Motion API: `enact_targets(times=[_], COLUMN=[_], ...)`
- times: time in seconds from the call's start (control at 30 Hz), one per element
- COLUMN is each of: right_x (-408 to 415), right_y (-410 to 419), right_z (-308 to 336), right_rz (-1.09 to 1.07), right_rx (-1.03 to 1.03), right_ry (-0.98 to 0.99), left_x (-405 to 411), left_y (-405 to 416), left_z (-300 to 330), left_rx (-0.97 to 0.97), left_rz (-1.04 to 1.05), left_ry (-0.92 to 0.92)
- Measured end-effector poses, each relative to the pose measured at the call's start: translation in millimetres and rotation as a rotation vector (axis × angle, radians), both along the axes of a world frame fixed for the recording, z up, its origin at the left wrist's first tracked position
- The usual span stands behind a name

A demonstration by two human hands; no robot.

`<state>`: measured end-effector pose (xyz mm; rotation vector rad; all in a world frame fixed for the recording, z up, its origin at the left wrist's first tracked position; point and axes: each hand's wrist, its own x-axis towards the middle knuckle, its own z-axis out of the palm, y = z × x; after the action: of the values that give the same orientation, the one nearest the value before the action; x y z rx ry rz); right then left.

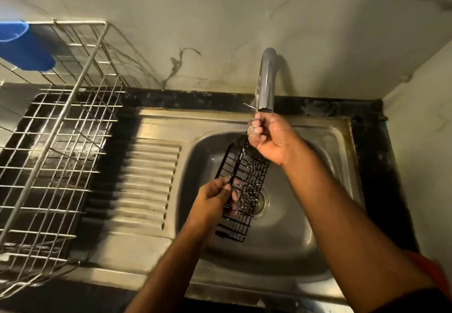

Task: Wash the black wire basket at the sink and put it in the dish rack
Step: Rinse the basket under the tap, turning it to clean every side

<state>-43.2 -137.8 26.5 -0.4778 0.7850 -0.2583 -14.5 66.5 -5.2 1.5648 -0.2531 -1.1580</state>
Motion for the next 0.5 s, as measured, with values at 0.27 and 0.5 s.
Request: enact_targets(times=[0.27, 0.5], right_x=[-12.7, -7.3], right_y=[-1.5, 0.1], right_z=[9.5, 16.0], right_rz=[0.163, 0.160], right_rx=[-0.455, -0.422], right_ry=[0.237, 0.175], left_x=[9.8, 8.7], left_y=[-8.7, -12.4], left_z=[-4.1, -6.5], left_rx=[-0.074, -0.083], left_rz=[-0.005, 0.002], left_ry=[0.076, 0.084])
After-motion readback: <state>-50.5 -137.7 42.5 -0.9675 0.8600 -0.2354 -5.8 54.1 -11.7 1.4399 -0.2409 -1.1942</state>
